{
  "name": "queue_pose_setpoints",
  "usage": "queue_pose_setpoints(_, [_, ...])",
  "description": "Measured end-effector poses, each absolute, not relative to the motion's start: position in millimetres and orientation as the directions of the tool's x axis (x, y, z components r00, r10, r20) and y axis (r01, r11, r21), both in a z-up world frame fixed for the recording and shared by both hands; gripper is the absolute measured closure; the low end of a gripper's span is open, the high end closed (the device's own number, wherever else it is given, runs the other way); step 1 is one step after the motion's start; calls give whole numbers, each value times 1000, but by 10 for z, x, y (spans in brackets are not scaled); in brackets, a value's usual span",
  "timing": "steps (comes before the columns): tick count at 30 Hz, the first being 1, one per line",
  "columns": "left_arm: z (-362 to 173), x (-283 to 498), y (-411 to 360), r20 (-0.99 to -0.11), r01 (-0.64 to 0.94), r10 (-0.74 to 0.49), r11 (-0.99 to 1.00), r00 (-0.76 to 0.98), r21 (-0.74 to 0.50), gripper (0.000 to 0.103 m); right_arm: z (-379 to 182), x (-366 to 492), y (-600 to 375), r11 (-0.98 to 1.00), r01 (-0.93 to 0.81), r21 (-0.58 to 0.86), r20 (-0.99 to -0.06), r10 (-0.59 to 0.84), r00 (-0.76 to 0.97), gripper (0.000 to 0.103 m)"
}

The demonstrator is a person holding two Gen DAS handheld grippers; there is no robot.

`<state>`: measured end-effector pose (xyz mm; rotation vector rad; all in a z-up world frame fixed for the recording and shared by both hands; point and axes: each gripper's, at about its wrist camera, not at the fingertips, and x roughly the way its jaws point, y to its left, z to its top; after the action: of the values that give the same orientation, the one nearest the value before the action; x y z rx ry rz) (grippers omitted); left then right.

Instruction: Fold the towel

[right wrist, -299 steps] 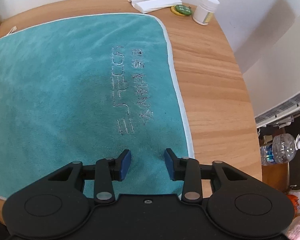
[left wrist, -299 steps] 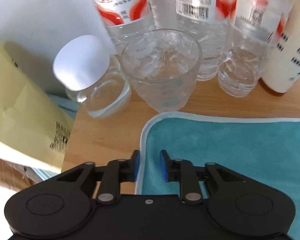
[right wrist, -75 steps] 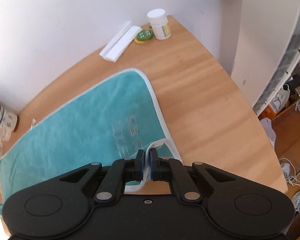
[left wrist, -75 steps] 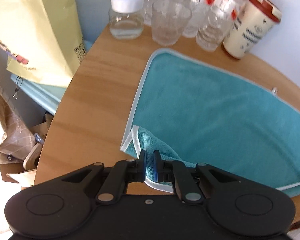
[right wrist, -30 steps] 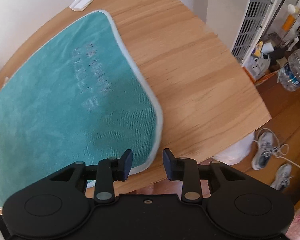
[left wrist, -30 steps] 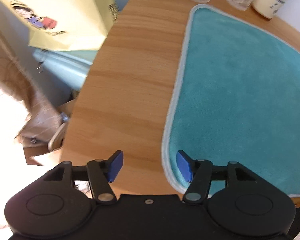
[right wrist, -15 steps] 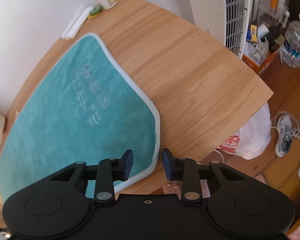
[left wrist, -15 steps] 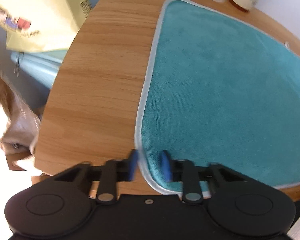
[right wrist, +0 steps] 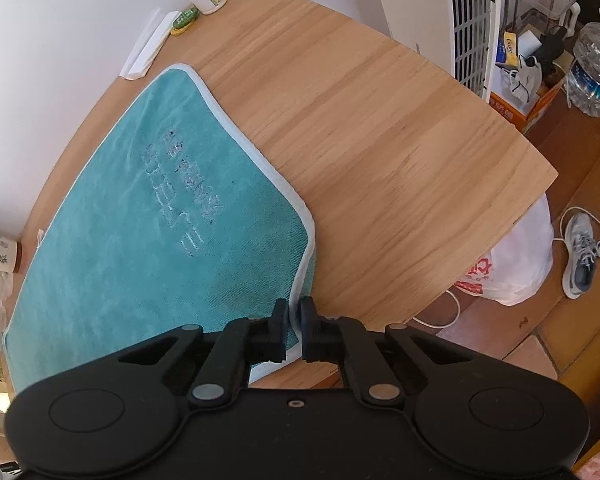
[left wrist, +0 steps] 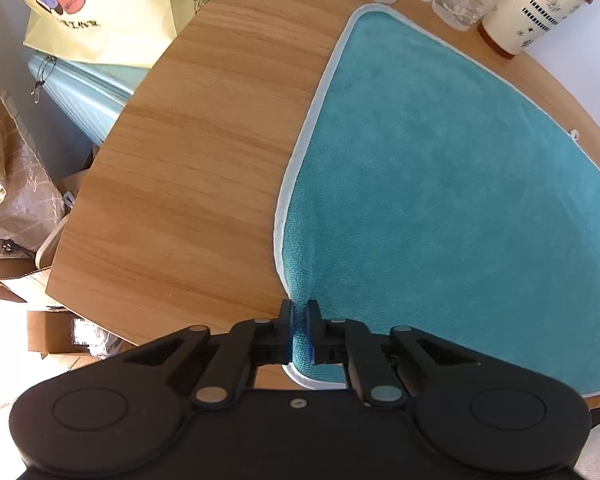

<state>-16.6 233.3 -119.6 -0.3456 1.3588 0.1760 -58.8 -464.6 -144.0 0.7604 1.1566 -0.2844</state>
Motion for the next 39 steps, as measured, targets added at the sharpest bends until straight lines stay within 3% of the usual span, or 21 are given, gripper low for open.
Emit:
queue_pose_setpoints(4, [-1055, -179, 2341, -973, -323, -76, 935, 216, -145, 98, -1323, -565, -4651, 725, 545, 421, -885, 198, 421, 99])
queue_pose_setpoints(10, [-842, -97, 2427, -933, -357, -165, 891, 321, -281, 98, -1105, -388, -4725, 681, 526, 510, -834, 242, 495, 99])
queue_pose_setpoints(18, [-729, 303, 2525, -903, -388, -183, 856, 389, -341, 99, -863, 69, -4824, 653, 485, 582, -778, 273, 565, 101])
queue_pose_setpoints(29, [-736, 848, 2572, -900, -420, -173, 838, 400, -348, 99, -814, 728, -4791, 659, 481, 579, -779, 272, 565, 102])
queue_pose_setpoints(39, [-773, 1326, 2617, -886, -441, -162, 819, 434, -366, 99, -854, 1214, -4975, 580, 487, 653, -721, 276, 636, 102])
